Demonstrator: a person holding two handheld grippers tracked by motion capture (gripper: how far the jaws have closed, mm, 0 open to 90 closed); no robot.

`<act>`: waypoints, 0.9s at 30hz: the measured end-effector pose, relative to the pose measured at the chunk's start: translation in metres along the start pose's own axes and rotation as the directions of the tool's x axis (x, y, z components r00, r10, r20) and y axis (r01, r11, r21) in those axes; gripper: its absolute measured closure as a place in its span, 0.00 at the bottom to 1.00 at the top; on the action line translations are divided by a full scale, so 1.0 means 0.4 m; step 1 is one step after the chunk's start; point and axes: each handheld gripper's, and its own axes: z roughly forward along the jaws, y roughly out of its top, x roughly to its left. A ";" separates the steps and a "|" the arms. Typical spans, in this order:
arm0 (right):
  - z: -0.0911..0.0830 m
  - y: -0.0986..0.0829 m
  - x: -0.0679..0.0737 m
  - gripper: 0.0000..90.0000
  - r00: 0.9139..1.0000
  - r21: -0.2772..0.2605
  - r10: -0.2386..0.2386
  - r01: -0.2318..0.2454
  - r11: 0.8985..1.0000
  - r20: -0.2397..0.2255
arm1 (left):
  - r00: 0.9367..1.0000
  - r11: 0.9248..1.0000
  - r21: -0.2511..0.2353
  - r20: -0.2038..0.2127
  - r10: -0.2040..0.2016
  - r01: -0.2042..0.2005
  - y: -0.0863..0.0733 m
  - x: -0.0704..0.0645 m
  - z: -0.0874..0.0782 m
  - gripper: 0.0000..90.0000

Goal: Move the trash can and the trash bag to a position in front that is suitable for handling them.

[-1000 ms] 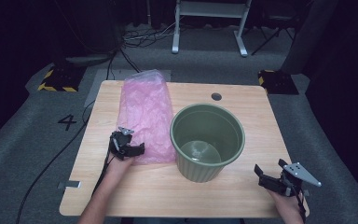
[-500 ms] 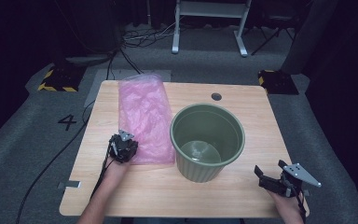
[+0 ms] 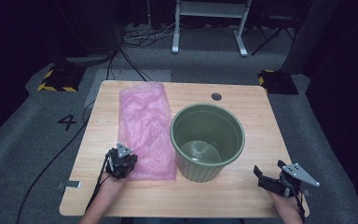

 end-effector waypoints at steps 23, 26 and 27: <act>-0.008 -0.008 0.004 0.00 1.000 -0.030 -0.023 0.023 0.999 0.013 | 0.999 0.999 -0.038 0.022 -0.026 0.027 -0.160 -0.106 -0.173 0.91; -0.006 -0.009 0.004 0.00 1.000 -0.026 -0.024 0.025 0.999 0.014 | 0.998 0.998 -0.043 0.037 -0.043 0.044 -0.159 -0.099 -0.172 0.80; -0.006 -0.011 0.001 0.00 1.000 -0.025 -0.019 0.019 1.000 0.015 | 0.998 0.998 -0.039 0.033 -0.050 0.051 -0.158 -0.098 -0.172 0.72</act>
